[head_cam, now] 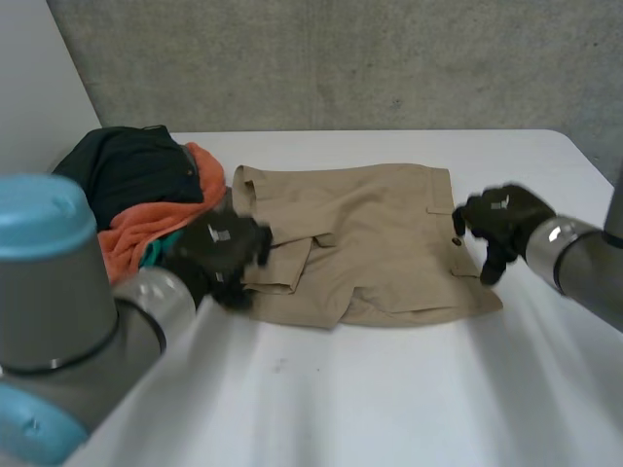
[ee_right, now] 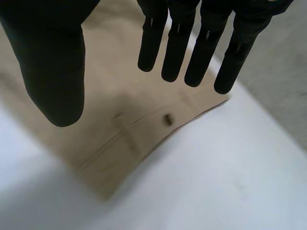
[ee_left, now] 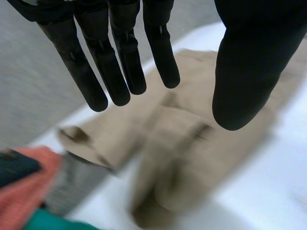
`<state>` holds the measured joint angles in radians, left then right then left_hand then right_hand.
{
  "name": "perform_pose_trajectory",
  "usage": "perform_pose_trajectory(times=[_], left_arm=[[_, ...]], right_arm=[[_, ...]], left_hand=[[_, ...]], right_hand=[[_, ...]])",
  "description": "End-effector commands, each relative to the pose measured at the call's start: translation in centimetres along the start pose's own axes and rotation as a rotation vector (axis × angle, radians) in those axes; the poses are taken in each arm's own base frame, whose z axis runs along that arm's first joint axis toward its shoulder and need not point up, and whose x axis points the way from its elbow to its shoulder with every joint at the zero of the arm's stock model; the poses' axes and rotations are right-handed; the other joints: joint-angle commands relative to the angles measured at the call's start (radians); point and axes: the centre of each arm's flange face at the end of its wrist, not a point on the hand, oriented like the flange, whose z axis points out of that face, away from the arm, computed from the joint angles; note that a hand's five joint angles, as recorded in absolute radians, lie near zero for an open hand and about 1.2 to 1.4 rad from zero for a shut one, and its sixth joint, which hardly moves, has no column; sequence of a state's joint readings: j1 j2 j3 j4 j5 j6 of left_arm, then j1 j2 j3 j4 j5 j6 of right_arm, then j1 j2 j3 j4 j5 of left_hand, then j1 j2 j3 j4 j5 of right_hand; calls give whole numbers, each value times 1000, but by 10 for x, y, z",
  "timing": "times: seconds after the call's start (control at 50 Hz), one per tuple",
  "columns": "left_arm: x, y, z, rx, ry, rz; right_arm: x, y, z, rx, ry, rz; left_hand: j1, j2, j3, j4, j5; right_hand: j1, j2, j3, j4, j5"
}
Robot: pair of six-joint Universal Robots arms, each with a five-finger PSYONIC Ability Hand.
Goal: Fold the laundry.
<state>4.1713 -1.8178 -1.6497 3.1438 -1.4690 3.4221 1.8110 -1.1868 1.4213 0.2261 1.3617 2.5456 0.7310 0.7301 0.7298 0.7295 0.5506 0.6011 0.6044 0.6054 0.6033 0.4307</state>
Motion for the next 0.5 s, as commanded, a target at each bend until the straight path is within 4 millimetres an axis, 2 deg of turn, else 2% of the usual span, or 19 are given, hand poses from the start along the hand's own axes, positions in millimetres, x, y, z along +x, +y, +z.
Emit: perform_pose_trajectory(times=[0.02,0.22,0.5], left_arm=[[14,38,8,-113,55,-32],[6,57,53,-130,14,-51],[1,70,96,-83,-44,13]], right_arm=[[-10,32,4,-41,-83,31],[-19,52,29,22,-60,35],[-24,59,43,77,-40,29]], left_hand=[[-92,-91,-91,-90,-86],[-68,-67,-67,-67,-62],[-39,-38,-38,-38,-33]], right_hand=[[102,99,98,100,98],[73,69,68,70,68],[102,99,98,100,98]])
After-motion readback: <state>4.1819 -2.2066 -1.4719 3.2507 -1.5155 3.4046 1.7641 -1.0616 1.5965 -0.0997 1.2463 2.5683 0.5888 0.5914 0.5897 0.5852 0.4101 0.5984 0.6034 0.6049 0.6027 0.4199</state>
